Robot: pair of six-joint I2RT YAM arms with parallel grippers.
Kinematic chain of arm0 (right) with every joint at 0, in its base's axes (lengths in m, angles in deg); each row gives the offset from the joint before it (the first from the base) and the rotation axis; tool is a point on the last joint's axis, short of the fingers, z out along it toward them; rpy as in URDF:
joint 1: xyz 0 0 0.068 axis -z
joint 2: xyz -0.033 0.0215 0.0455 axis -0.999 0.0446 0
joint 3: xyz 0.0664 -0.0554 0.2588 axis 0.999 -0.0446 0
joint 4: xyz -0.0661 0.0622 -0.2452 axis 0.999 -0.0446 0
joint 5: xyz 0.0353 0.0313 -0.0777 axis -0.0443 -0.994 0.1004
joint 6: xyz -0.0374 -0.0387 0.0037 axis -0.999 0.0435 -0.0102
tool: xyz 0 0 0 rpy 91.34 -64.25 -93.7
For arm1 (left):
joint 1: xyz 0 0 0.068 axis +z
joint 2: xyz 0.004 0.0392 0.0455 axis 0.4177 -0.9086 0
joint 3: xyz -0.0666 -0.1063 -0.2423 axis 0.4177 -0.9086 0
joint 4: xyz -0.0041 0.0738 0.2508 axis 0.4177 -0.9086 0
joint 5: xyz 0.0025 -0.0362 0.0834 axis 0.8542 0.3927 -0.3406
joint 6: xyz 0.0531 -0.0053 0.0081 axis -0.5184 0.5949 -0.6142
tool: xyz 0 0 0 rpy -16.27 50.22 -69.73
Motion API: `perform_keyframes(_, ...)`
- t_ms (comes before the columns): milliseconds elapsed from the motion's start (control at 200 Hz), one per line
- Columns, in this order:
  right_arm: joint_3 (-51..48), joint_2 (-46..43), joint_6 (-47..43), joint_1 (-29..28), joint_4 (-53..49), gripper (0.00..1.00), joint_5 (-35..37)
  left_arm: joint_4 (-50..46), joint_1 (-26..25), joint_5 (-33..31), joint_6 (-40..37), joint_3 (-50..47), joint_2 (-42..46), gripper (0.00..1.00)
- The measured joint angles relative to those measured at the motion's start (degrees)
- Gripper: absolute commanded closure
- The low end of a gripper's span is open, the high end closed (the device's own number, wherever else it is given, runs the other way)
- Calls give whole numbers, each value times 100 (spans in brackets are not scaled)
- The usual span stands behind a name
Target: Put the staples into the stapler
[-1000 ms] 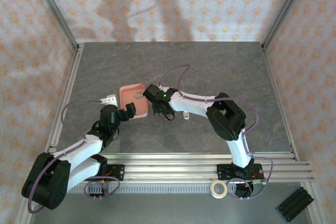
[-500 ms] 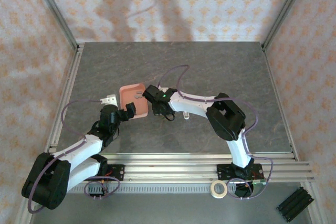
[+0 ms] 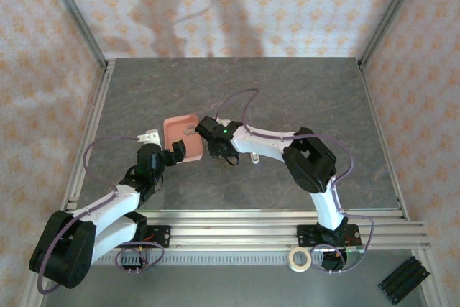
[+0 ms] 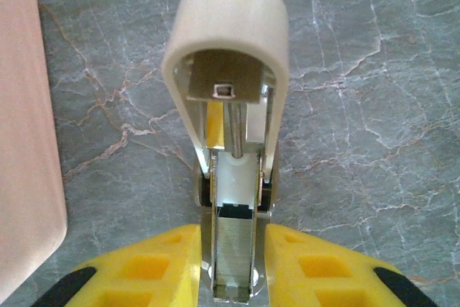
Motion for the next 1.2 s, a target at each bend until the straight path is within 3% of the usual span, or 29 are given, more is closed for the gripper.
perform_keyframes(360, -632, -824, 44, 96, 597, 70, -260, -216, 0, 66, -144, 50, 232, 0)
perform_keyframes(646, -1309, -870, 293, 238, 1132, 70, -584, -459, 0, 260, -144, 170, 400, 0)
perform_keyframes(1196, -2959, -2234, 684, 236, 2500, 60, -540, -1012, 2, 1187, -81, 1117, 96, 0)
